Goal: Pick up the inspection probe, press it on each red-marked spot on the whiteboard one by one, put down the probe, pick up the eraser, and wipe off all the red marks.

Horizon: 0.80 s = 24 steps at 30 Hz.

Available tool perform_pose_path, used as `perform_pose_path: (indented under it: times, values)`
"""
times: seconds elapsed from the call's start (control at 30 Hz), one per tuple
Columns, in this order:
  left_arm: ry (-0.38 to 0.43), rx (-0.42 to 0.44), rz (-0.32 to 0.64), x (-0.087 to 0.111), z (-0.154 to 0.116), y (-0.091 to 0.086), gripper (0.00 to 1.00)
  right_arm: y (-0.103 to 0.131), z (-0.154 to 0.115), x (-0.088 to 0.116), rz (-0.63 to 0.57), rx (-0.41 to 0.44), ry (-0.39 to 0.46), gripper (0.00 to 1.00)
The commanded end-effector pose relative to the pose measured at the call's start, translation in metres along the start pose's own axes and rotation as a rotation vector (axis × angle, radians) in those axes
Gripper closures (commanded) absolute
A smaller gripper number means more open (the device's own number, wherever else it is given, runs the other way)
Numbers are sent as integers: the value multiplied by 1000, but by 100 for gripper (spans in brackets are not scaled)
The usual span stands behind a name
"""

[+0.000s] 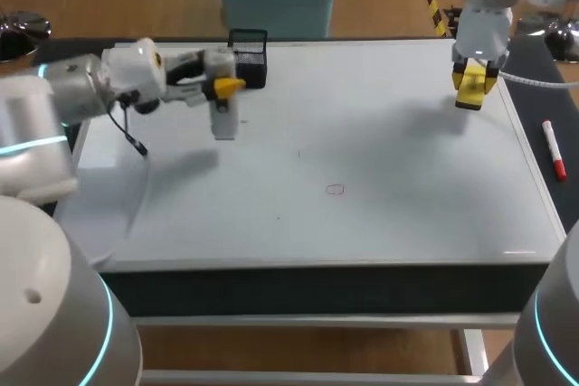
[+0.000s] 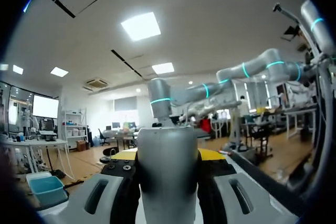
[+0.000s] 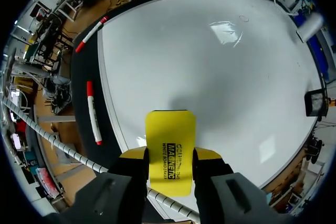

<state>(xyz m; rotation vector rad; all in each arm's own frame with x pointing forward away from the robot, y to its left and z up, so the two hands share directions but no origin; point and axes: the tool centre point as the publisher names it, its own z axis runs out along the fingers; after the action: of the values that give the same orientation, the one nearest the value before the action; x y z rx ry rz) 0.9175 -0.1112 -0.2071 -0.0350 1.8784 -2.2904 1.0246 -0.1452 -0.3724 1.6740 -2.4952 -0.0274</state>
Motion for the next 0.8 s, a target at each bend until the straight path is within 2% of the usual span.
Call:
perform_pose_path:
  times: [0.03,0.2,0.33,0.5,0.7,0.8]
  values:
    - [9,15,0,31,27,11,100,-1,-1,1,-2,1,2,100]
    - [75,13,-27,65,71,25,100,-1,-1,1,-2,1,2,100]
    - [127,17,-34,83,106,29,100,-1,-1,1,-2,1,2,100]
    - [174,39,-37,91,135,30,100,-1,-1,1,-2,1,2,100]
    - [191,82,-57,102,159,38,100,-1,-1,1,-2,1,2,100]
    - [200,76,-64,109,168,43,100,-1,-1,1,-2,1,2,100]
